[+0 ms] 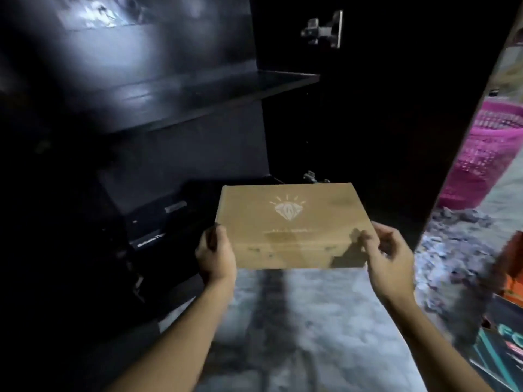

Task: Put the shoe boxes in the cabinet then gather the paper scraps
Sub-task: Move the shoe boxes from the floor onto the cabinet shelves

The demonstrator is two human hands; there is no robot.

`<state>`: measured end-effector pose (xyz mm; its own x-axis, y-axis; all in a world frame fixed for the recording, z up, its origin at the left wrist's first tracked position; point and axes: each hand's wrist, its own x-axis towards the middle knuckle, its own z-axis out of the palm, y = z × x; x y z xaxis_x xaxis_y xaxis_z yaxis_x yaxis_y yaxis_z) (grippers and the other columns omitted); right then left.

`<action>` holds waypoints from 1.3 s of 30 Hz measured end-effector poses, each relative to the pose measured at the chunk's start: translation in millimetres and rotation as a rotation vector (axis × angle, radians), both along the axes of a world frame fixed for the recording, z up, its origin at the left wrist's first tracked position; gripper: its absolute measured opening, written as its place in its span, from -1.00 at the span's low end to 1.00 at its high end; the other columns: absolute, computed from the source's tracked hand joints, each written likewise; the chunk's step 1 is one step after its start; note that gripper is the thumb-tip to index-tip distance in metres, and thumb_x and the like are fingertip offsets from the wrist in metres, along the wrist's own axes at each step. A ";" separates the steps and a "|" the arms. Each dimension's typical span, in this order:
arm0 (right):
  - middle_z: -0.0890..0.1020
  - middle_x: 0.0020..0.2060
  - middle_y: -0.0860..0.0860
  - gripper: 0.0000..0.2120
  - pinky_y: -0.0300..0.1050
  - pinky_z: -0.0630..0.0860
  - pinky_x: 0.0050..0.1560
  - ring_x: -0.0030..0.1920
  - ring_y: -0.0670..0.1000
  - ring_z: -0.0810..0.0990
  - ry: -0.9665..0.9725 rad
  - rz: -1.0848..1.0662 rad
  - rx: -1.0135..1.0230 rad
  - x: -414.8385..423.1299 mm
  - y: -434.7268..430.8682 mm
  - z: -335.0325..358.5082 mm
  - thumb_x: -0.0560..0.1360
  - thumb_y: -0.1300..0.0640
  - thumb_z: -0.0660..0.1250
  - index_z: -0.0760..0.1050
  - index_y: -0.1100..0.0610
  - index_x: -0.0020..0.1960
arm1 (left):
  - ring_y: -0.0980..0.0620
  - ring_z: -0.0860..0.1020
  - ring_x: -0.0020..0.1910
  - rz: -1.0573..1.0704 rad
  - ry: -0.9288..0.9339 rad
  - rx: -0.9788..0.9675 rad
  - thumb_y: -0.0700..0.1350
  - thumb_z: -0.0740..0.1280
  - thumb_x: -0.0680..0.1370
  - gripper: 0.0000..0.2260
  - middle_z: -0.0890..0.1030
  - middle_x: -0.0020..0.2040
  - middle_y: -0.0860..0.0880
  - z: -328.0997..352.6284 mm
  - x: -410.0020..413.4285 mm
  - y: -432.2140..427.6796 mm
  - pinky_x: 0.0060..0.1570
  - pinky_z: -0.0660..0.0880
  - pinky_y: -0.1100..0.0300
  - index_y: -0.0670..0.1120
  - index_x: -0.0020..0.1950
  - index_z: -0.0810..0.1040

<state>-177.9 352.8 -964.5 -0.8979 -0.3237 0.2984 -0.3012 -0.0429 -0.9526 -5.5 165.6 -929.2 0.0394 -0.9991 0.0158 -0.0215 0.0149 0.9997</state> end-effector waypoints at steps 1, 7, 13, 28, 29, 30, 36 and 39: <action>0.63 -0.04 -0.07 -0.77 -0.38 0.47 -0.18 -0.12 -0.18 0.58 -0.006 0.086 0.019 0.1 -19.6 12.6 0.55 0.07 0.38 0.51 0.02 0.19 | -0.28 0.55 0.00 0.075 0.048 -0.010 0.14 0.24 0.38 -0.53 0.62 -0.05 -0.29 8.2 4.1 -10.5 -0.02 0.48 -0.05 -0.23 0.01 0.61; 0.59 0.22 -0.08 -0.40 -0.05 0.50 0.31 0.21 -0.10 0.57 -0.122 0.451 0.117 -18.6 -132.9 58.5 0.44 0.05 0.52 0.34 -0.03 0.40 | -0.22 0.58 0.05 0.345 0.058 -0.129 0.15 0.18 0.34 -0.42 0.67 0.03 -0.23 52.8 19.8 -61.2 0.03 0.45 0.12 -0.19 0.17 0.62; 0.61 0.09 -0.06 -0.46 -0.05 0.49 0.33 0.16 -0.06 0.58 -0.104 0.600 0.048 -24.3 -211.1 25.3 0.49 0.24 0.46 0.35 0.13 0.42 | -0.29 0.54 0.17 0.396 -0.169 -0.145 0.24 0.15 0.37 -0.37 0.63 0.15 -0.26 29.4 36.2 -123.4 0.20 0.46 0.00 -0.13 0.25 0.58; 0.31 0.26 -0.03 -0.39 -0.14 0.34 0.40 0.24 -0.05 0.44 0.097 0.686 0.231 20.6 -360.9 -29.0 0.53 0.21 0.40 0.32 -0.14 0.49 | -0.39 0.17 0.39 0.235 -0.866 -0.061 0.27 -0.05 0.37 -0.20 0.03 0.51 -0.33 -46.1 51.7 -234.6 0.37 0.22 -0.18 -0.03 0.57 0.13; 0.27 0.22 -0.04 -0.38 -0.13 0.36 0.40 0.20 -0.04 0.45 0.117 0.668 0.231 22.8 -364.8 -29.7 0.53 0.22 0.40 0.31 -0.17 0.48 | -0.40 0.20 0.36 0.245 -0.870 -0.089 0.27 -0.05 0.38 -0.21 0.09 0.49 -0.35 -49.4 49.4 -238.3 0.35 0.23 -0.17 -0.06 0.55 0.18; 0.26 0.19 -0.05 -0.37 -0.11 0.38 0.39 0.18 -0.04 0.45 0.128 0.666 0.235 23.9 -368.8 -30.9 0.54 0.22 0.39 0.29 -0.18 0.49 | -0.39 0.22 0.35 0.262 -0.868 -0.114 0.25 0.02 0.42 -0.26 0.14 0.47 -0.37 -52.7 48.9 -241.3 0.34 0.21 -0.12 -0.12 0.52 0.25; 0.11 0.57 -0.09 -0.14 0.01 0.16 0.53 0.53 -0.04 0.17 0.063 0.965 0.348 20.5 -382.8 -32.6 0.55 0.22 0.38 -0.09 -0.15 0.61 | -0.29 0.17 0.47 0.159 -0.866 -0.085 -0.12 0.21 0.62 -0.47 0.16 0.50 -0.34 -56.7 50.7 -272.8 0.41 0.18 -0.02 -0.23 0.54 0.13; -0.21 0.60 -0.13 -0.20 -0.08 0.01 0.50 0.58 0.00 -0.08 0.092 1.039 0.481 24.1 -386.8 -33.8 0.59 0.17 0.34 -0.09 -0.09 0.62 | -0.30 0.25 0.44 0.114 -0.916 0.017 -0.03 0.25 0.57 -0.36 0.21 0.50 -0.28 -64.8 50.1 -284.1 0.37 0.29 -0.07 -0.14 0.56 0.04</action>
<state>-153.9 -34.0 -998.2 -0.1115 -0.9937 -0.0058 -0.4028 0.0506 -0.9139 44.7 -118.6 -993.9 0.1168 -0.9904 0.0744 -0.8045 -0.0504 0.5918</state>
